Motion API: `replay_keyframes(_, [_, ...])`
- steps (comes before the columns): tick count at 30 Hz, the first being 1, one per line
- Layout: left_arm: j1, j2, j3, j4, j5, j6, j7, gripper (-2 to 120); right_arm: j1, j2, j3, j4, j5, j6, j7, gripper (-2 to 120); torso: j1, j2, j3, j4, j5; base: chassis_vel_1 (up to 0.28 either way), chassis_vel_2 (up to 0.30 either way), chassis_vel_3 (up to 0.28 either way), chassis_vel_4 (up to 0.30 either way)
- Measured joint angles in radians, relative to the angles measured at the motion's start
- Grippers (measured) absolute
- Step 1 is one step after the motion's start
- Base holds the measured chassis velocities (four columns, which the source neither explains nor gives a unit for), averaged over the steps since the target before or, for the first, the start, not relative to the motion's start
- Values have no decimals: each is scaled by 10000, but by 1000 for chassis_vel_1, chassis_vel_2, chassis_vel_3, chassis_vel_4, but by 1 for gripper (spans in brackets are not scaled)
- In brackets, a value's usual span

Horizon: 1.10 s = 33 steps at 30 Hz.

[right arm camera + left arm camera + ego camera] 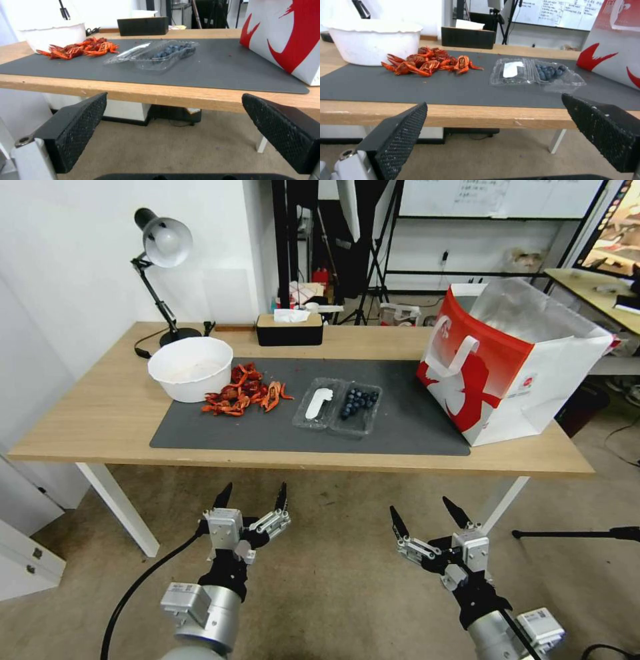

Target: Close the takeout container lid, then place the container into the takeout bag.

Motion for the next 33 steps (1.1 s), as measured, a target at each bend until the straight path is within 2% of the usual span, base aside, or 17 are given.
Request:
replay_keyframes(17, [-388, 192, -209, 403, -233, -14, 176, 100, 380, -239, 128, 54, 82, -212, 184, 100, 0, 0, 0, 2, 3, 0, 0, 0, 0])
replay_keyframes(21, [-755, 502, -111, 624, -465, 131, 258, 100, 502, -312, 434, 181, 111, -195, 296, 100, 0, 1, 0, 1, 0, 0, 0, 0, 0])
replay_keyframes(22, [-854, 594, -100, 691, -527, 169, 296, 100, 597, -387, 555, 205, 173, -219, 332, 100, 0, 1, 0, -12, -4, 0, 0, 0, 0])
replay_keyframes(24, [-873, 669, -163, 730, -653, 170, 340, 100, 1159, -861, 765, 164, 456, -565, 414, 100, 0, 2, 0, 2, 4, 0, 0, 0, 0])
replay_keyframes(25, [-873, 669, -163, 730, -653, 170, 340, 100, 1159, -861, 765, 164, 456, -565, 414, 100, 0, 2, 0, 2, 4, 0, 0, 0, 0])
replay_keyframes(32, [-786, 491, -378, 733, -688, 144, 344, 100, 2714, -2379, 700, -671, 1083, -1183, 555, 100, 0, 2, 0, 0, 3, 0, 0, 0, 0])
replay_keyframes(33, [-786, 491, -378, 733, -688, 144, 344, 100, 2714, -2379, 700, -671, 1083, -1183, 555, 100, 0, 2, 0, 0, 3, 0, 0, 0, 0])
